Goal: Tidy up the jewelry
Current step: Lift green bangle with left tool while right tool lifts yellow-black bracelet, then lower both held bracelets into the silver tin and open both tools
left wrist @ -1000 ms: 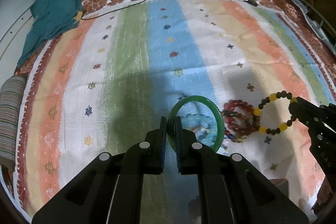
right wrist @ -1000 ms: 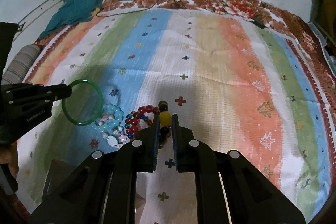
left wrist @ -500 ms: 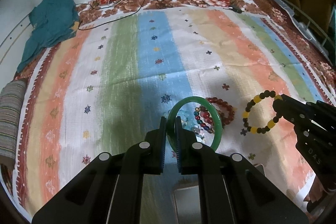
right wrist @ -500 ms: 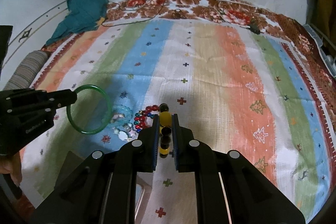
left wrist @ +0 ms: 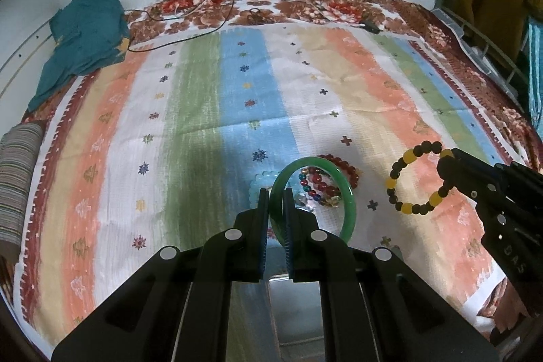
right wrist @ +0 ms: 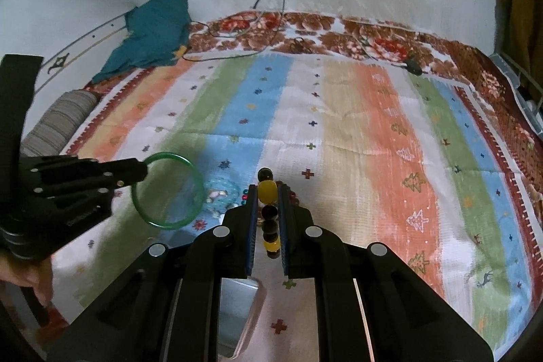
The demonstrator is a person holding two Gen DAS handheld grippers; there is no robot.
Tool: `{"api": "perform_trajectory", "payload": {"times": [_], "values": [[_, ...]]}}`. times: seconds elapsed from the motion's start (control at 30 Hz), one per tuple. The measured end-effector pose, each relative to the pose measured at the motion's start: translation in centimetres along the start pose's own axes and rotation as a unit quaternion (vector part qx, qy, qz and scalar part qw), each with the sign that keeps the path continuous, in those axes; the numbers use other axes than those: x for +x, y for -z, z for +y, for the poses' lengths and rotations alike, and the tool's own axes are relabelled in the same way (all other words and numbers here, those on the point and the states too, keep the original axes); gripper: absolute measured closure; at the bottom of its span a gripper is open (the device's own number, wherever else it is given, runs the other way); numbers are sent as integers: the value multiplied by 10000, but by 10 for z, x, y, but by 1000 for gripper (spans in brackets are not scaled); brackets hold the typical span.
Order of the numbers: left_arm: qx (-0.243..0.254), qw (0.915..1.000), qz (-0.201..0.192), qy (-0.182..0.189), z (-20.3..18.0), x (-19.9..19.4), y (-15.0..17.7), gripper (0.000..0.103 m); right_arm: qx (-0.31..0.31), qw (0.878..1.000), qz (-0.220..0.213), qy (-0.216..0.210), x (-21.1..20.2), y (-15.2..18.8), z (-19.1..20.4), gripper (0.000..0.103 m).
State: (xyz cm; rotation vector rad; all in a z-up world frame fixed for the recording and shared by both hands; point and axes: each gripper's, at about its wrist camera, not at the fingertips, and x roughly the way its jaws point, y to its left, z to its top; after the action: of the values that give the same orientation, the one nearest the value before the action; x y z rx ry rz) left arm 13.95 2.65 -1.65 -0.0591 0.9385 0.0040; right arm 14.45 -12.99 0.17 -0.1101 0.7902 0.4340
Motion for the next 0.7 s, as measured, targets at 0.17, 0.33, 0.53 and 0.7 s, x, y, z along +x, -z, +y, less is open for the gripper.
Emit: {"api": "perform_trajectory", "payload": {"times": [0.17,0.33,0.53,0.7], "values": [[62,9999,-38,76,-8,-8,7,95,-76,9999,-79,-92,-12,4,9,91],[86,9999,-44,93,-13,-15,16,95,-127,9997,-90,-177,-21,11,17,91],[98,9999,-70,88,-15,-23,26,95,-169,9995,-73,-258,-29,22,24,91],[85,9999,-79,63,-15,-31,37,95,-182,9994,-29,-300,-33,30,29,91]]}}
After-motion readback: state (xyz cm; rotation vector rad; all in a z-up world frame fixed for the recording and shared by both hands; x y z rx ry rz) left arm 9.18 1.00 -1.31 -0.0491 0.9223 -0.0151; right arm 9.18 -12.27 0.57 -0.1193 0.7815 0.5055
